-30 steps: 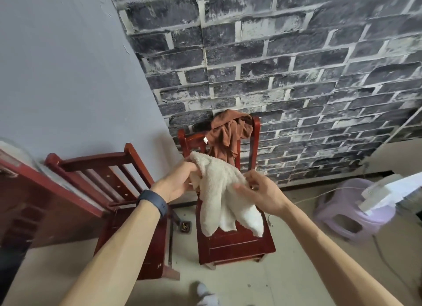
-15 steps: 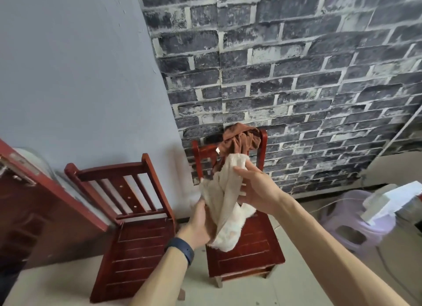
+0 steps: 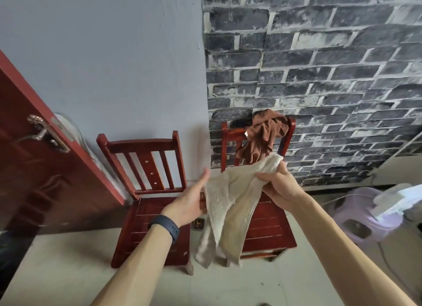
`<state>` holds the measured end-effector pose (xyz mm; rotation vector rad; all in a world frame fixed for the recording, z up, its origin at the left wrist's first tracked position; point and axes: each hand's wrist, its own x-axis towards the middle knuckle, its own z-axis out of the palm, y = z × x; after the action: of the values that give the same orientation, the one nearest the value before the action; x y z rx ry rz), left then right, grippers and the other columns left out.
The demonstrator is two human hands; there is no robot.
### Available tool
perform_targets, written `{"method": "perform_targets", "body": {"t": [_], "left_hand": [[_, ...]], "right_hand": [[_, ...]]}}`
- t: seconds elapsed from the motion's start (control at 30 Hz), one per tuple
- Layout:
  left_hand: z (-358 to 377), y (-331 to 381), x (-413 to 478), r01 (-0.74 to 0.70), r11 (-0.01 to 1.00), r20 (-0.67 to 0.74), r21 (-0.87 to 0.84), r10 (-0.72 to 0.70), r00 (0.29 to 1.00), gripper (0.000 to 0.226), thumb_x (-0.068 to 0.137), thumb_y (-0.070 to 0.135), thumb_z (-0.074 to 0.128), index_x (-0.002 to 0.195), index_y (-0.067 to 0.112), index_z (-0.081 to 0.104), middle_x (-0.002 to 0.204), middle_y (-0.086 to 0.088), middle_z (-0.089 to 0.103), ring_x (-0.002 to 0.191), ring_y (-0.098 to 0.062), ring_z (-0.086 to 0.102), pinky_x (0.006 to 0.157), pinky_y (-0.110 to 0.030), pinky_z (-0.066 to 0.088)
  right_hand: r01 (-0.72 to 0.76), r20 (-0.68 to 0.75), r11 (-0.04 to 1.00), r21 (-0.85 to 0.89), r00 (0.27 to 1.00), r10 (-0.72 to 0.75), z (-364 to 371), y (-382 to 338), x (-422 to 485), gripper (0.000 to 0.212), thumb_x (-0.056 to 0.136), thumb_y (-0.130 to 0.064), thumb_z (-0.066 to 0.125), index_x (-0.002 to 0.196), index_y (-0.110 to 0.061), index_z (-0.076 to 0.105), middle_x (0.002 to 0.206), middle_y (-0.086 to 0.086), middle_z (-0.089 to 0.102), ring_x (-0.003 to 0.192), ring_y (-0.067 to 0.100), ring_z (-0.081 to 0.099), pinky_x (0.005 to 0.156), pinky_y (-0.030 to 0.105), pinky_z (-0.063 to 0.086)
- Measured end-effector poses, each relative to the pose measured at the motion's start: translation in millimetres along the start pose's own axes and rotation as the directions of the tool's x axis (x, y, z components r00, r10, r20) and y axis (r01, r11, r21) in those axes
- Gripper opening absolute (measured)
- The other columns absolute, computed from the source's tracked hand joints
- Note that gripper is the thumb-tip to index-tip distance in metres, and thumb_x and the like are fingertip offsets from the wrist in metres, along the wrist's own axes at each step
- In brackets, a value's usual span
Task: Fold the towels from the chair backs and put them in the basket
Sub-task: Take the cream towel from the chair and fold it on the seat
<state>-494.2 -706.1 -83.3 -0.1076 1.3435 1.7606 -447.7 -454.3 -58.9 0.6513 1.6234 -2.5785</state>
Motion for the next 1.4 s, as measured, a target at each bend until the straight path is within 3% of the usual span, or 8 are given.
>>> {"method": "perform_targets", "body": {"t": [0.13,0.3,0.5,0.63,0.8,0.97,1.17,1.4], "left_hand": [[-21.4,-10.2,-6.3,0.006,0.919,-0.176,0.395,0.07,0.982,0.067,0.077,0.009,0.081,0.136,0.015,0.049,0.123,-0.01,0.066,0.114,-0.027,0.064,0.103,-0.048,0.049],[-43.4,13.7,-10.8,-0.08,0.766,-0.331,0.638,0.366,0.87,0.015,0.092,0.025,0.067,0.106,0.029,0.066,0.107,0.001,0.068,0.095,-0.013,0.066,0.087,-0.039,0.057],[-69.8,61.6,-22.4,-0.263,0.897,-0.553,0.356,0.428,0.715,0.01,0.092,0.022,0.067,0.094,0.031,0.073,0.112,-0.006,0.068,0.102,-0.024,0.066,0.091,-0.048,0.056],[-68.6,88.2,-21.2,-0.303,0.932,-0.544,0.199,0.362,0.757,0.01,0.091,0.019,0.068,0.099,0.023,0.074,0.118,-0.01,0.069,0.106,-0.027,0.064,0.085,-0.04,0.052],[-43.7,106.2,-16.0,-0.302,0.929,-0.535,0.215,0.371,0.759,0.014,0.096,0.015,0.061,0.1,0.02,0.073,0.121,-0.008,0.068,0.113,-0.028,0.062,0.095,-0.046,0.05],[-35.7,132.8,-20.1,-0.421,0.904,-0.505,0.07,0.396,0.767,0.019,0.098,0.01,0.054,0.1,0.018,0.071,0.104,-0.005,0.07,0.085,-0.019,0.065,0.068,-0.031,0.051],[-33.5,141.2,-20.4,-0.158,0.619,-0.394,0.77,0.655,0.644,0.022,0.102,0.018,0.049,0.102,0.024,0.07,0.108,0.008,0.065,0.094,-0.01,0.06,0.07,-0.024,0.044],[-23.7,159.3,-23.9,-0.177,0.648,-0.385,0.741,0.626,0.678,0.023,0.103,0.02,0.048,0.1,0.023,0.07,0.093,-0.001,0.064,0.074,-0.016,0.054,0.057,-0.027,0.039]], "right_hand": [[-0.003,-0.037,0.999,-0.034,0.999,0.001,12.3,11.4,-6.5,0.053,0.085,0.012,0.066,0.128,-0.014,0.047,0.119,0.024,0.062,0.1,0.034,0.072,0.078,0.039,0.061],[-0.001,-0.002,0.952,-0.305,1.0,0.001,15.7,9.3,-14.2,0.016,0.092,0.001,0.065,0.108,0.002,0.064,0.11,0.027,0.071,0.093,0.03,0.075,0.077,0.036,0.062],[-0.118,-0.183,0.322,-0.939,0.966,-0.181,4.9,-16.8,-1.7,0.032,0.098,-0.039,0.056,0.122,-0.022,0.068,0.109,0.006,0.072,0.092,0.027,0.067,0.07,0.032,0.051],[-0.115,-0.304,0.546,-0.83,0.914,-0.27,-5.8,-38.6,3.3,0.031,0.089,-0.051,0.067,0.097,-0.022,0.076,0.099,0.006,0.074,0.085,0.024,0.068,0.071,0.036,0.057],[0.04,-0.271,0.982,-0.183,0.958,-0.09,-4.1,-59.9,6.8,0.013,0.093,-0.025,0.071,0.092,-0.012,0.07,0.085,0.006,0.067,0.072,0.019,0.066,0.063,0.035,0.056],[0.25,-0.207,0.966,-0.072,0.943,-0.259,-11.8,-85.3,11.7,0.021,0.089,-0.013,0.074,0.108,-0.022,0.07,0.095,0.003,0.072,0.077,0.019,0.07,0.064,0.034,0.056],[0.168,-0.099,0.517,-0.839,0.888,-0.449,-17.4,-85.5,23.7,0.016,0.092,-0.022,0.069,0.097,-0.036,0.072,0.098,-0.006,0.07,0.068,0.002,0.063,0.054,0.018,0.05],[0.256,-0.164,0.597,-0.76,0.813,-0.558,-12.7,-91.8,23.3,0.025,0.091,-0.022,0.066,0.085,-0.045,0.07,0.096,-0.011,0.072,0.067,0.0,0.062,0.044,0.009,0.044]]}}
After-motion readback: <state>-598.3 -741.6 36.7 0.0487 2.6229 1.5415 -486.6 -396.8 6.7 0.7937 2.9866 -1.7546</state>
